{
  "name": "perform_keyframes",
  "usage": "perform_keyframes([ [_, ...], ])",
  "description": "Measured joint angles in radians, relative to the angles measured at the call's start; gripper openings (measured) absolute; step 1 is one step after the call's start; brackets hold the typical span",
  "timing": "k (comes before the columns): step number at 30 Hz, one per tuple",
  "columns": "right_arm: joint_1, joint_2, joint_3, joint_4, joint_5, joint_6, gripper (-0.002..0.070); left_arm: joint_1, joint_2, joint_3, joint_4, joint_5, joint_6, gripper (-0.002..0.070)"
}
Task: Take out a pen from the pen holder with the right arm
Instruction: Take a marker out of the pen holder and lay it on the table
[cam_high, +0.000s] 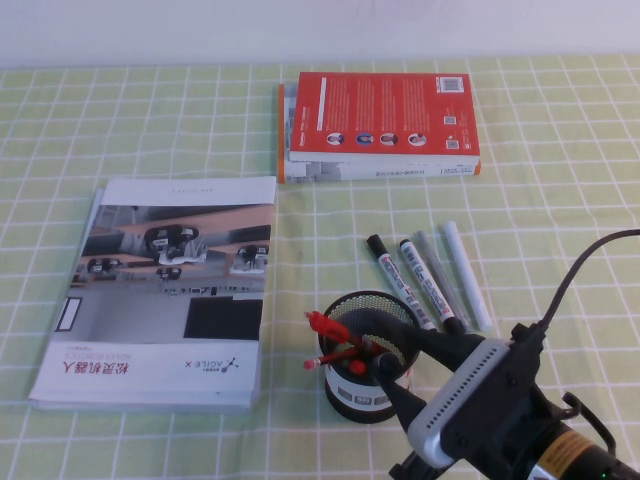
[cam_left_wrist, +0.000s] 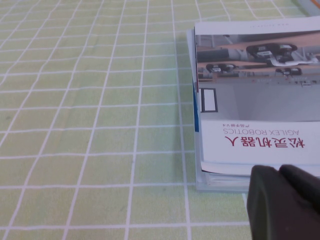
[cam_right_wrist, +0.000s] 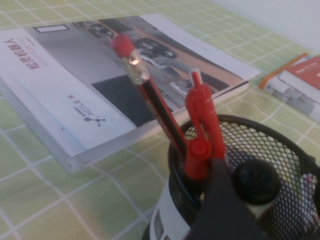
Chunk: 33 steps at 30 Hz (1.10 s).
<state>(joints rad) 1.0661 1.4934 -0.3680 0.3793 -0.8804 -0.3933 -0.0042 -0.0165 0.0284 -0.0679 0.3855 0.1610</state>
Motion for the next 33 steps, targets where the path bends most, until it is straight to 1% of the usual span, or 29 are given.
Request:
perform_keyframes([
  [13,0.000,0.026,-0.004,0.005,-0.022,0.000,0.0317,0.000,0.000,0.000,0.000,0.000,0.000,-0.0005],
  [22,0.000,0.026,-0.004,0.005,-0.022,0.000,0.0197,0.000,0.000,0.000,0.000,0.000,0.000,-0.0005],
  [30,0.000,0.026,-0.004,-0.007,-0.025,0.000,0.0118,0.000,0.000,0.000,0.000,0.000,0.000,-0.0005],
  [33,0.000,0.026,-0.004,-0.015,-0.027,0.000,0.0116,0.000,0.000,0.000,0.000,0.000,0.000,-0.0005],
])
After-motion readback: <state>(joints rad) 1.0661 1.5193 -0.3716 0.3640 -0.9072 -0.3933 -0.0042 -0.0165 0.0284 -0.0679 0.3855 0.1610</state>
